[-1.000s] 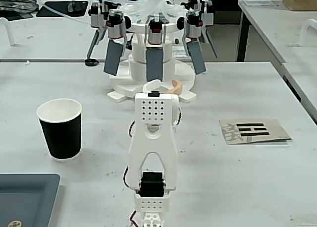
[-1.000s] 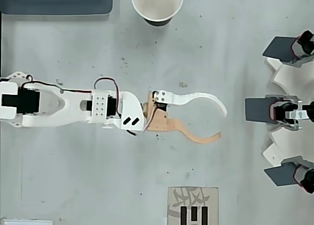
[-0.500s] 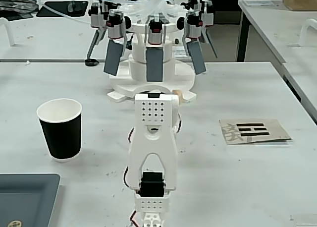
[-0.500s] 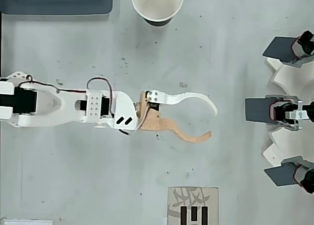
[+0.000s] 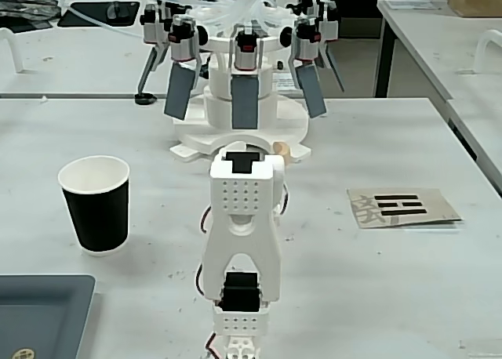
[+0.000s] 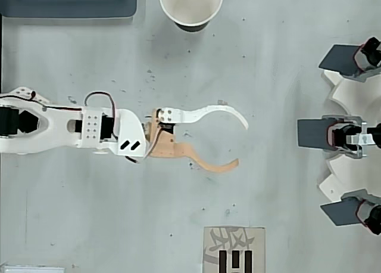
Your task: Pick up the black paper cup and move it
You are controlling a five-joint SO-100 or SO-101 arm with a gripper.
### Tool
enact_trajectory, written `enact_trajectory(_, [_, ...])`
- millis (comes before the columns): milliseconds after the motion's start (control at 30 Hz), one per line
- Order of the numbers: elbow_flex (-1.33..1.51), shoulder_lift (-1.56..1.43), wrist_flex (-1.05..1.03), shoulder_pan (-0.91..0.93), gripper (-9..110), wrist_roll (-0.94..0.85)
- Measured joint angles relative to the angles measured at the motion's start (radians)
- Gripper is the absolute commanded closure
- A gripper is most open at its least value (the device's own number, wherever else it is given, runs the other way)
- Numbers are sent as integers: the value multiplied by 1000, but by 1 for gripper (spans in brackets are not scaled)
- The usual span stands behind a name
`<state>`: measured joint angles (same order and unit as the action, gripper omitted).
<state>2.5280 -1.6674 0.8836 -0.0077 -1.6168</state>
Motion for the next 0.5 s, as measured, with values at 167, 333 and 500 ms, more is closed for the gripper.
enact_trajectory(167, [94,-97,0,0,83,3])
enact_trajectory(333, [193,-202,0,0,80,26])
enact_trajectory(500, [276,-305,0,0,76,46])
